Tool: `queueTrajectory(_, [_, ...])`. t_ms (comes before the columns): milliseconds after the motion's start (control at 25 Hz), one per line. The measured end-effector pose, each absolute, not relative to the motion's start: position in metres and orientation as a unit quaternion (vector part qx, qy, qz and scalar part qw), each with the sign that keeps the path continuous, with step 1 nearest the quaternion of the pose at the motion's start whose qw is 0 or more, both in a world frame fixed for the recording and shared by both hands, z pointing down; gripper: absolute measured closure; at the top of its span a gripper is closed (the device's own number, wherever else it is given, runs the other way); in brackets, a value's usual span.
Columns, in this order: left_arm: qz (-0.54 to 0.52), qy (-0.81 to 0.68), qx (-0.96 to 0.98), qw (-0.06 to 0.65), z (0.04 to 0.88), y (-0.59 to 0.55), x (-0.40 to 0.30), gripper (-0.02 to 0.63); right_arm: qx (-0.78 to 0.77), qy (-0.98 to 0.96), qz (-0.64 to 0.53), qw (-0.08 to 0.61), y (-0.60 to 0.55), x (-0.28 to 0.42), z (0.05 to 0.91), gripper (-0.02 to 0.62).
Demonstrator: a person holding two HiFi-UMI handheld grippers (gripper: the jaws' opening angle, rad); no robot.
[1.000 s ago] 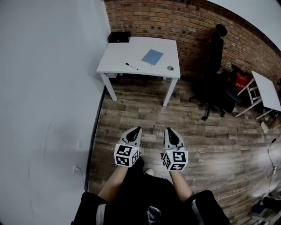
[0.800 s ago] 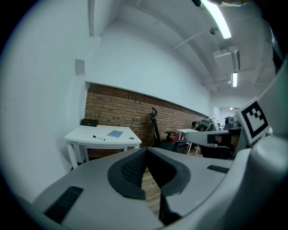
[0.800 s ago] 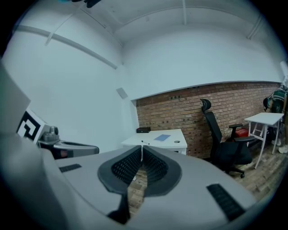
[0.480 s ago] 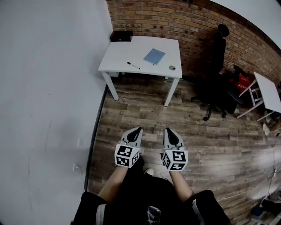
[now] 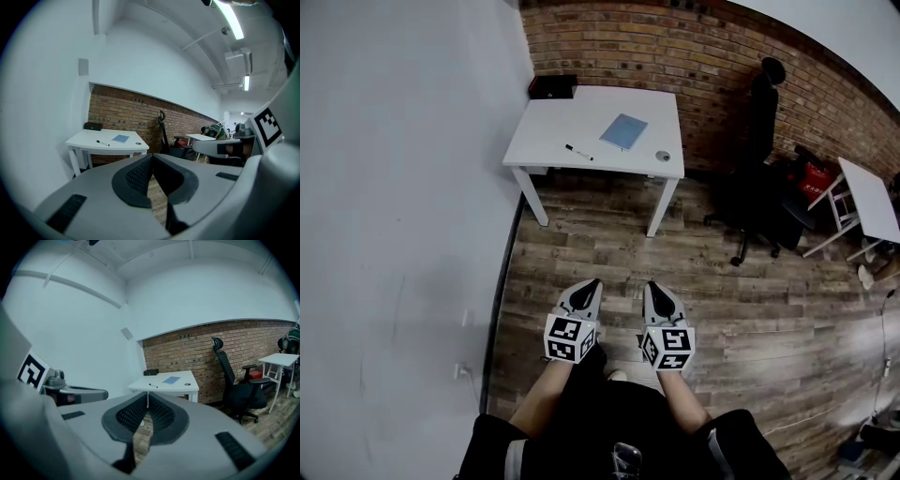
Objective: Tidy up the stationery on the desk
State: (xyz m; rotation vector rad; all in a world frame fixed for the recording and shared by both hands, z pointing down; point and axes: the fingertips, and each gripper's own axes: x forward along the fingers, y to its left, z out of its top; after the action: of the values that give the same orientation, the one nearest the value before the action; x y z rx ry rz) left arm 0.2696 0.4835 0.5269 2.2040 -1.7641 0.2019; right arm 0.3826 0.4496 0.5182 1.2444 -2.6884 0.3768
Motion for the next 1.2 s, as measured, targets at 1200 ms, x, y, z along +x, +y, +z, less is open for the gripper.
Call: queueTrajectory(1200, [0.071, -0.561, 0.811, 0.151, 0.51, 0.323, 0.148, 0.591, 0.45, -0.88, 0.122, 0.093, 0.301, 0.252, 0.509, 0.572])
